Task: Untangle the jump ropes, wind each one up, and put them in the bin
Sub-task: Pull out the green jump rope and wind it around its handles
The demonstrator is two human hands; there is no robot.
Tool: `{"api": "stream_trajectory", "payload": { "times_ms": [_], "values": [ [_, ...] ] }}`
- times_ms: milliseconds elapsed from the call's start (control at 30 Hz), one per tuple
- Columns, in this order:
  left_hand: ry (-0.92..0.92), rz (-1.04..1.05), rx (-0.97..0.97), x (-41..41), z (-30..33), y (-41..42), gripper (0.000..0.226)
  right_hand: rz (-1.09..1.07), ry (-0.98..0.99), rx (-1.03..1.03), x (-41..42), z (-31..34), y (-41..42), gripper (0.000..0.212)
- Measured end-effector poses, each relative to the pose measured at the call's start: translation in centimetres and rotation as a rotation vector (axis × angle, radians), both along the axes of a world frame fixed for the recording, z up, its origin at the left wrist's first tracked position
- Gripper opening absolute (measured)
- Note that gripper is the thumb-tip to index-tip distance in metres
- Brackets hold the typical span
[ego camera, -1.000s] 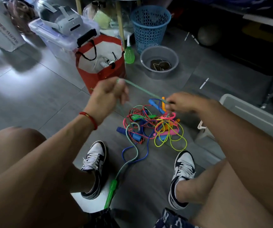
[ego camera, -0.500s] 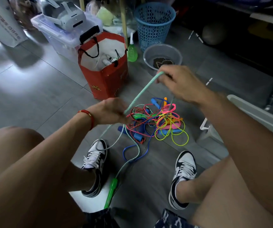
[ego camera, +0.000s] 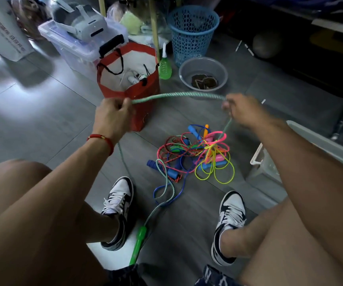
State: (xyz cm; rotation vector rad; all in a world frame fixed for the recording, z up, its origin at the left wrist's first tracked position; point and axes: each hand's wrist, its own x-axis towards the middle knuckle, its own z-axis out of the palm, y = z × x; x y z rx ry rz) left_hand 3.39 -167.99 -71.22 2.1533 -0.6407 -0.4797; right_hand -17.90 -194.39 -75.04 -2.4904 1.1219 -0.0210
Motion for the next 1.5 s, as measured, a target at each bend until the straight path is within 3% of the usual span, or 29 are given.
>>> {"api": "stream_trajectory", "payload": {
  "times_ms": [67,133,167,233,300,333,400,467,567,633,667,733,800,867,933,1000,1033,1133,1233,1400,1433,1500],
  "values": [
    [0.083,-0.095,0.405,0.3,-0.5,0.4,0.023,0.002,-0.37,0.039,0.7,3.0,0.8,0.02],
    [0.059,-0.251,0.626,-0.4,-1.2,0.5,0.027,0.161,-0.514,0.062,1.4,5.6,2.7,0.023],
    [0.066,-0.299,0.577,-1.1,-1.5,0.2,0.039,0.26,-0.509,0.026,1.7,6.3,3.7,0.024],
    [0.234,-0.409,0.225,-3.1,-1.2,-0.6,0.062,0.407,-0.46,-0.031,2.3,6.2,5.6,0.024],
    [0.457,-0.531,-0.047,-4.6,-0.7,-1.4,0.064,0.517,-0.432,-0.05,2.9,5.5,7.0,0.025],
    [0.486,-0.576,-0.098,-4.9,-0.7,-1.7,0.055,0.548,-0.403,-0.052,3.2,4.9,7.4,0.027],
    [0.362,-0.572,-0.129,-5.0,-0.2,-1.7,0.03,0.544,-0.311,-0.055,3.5,3.3,7.1,0.028],
    [0.19,-0.467,-0.192,-4.0,0.2,-1.4,0.039,0.486,-0.1,-0.057,2.9,1.7,5.1,0.03],
    [0.048,-0.213,-0.294,-1.4,1.4,-0.4,0.041,0.33,0.466,0.038,0.6,-0.6,2.0,0.022],
    [0.031,-0.07,-0.291,0.2,1.4,-0.1,0.042,0.216,0.581,0.045,-0.5,-1.7,0.6,0.022],
    [0.012,-0.035,-0.223,1.0,1.1,0.1,0.042,0.154,0.519,0.041,-0.4,-1.5,0.1,0.026],
    [-0.022,-0.035,0.075,2.2,0.3,0.3,0.037,0.092,0.166,0.082,0.2,-0.5,-0.2,0.031],
    [-0.023,-0.143,0.409,2.6,-0.6,0.5,0.025,0.115,-0.196,0.204,1.2,1.7,1.0,0.029],
    [-0.064,-0.308,0.608,2.2,-1.7,0.4,0.021,0.179,-0.412,0.326,1.9,3.6,3.0,0.026],
    [-0.016,-0.389,0.506,0.5,-2.3,-0.3,0.041,0.277,-0.451,0.269,2.5,4.4,4.7,0.021],
    [0.148,-0.474,0.187,-1.7,-2.2,-1.3,0.066,0.412,-0.404,0.116,3.2,4.5,5.9,0.017],
    [0.199,-0.552,0.069,-2.8,-2.0,-1.8,0.067,0.48,-0.389,0.047,3.6,4.4,6.6,0.018],
    [0.15,-0.643,-0.015,-4.6,-1.0,-2.3,0.023,0.513,-0.352,-0.016,4.1,3.6,7.3,0.024],
    [-0.121,-0.507,-0.068,-4.3,0.4,-2.5,0.033,0.422,-0.089,0.018,3.6,1.5,5.2,0.036],
    [0.038,-0.117,-0.304,-2.9,1.9,-2.6,0.035,0.225,0.431,0.128,1.1,-2.5,1.5,0.034],
    [0.032,-0.079,-0.287,-2.8,1.9,-2.5,0.036,0.179,0.442,0.098,0.9,-2.2,1.3,0.032],
    [0.038,-0.031,-0.216,-2.5,2.0,-2.4,0.037,0.135,0.266,0.013,1.6,-1.3,0.8,0.028]
  ]
}}
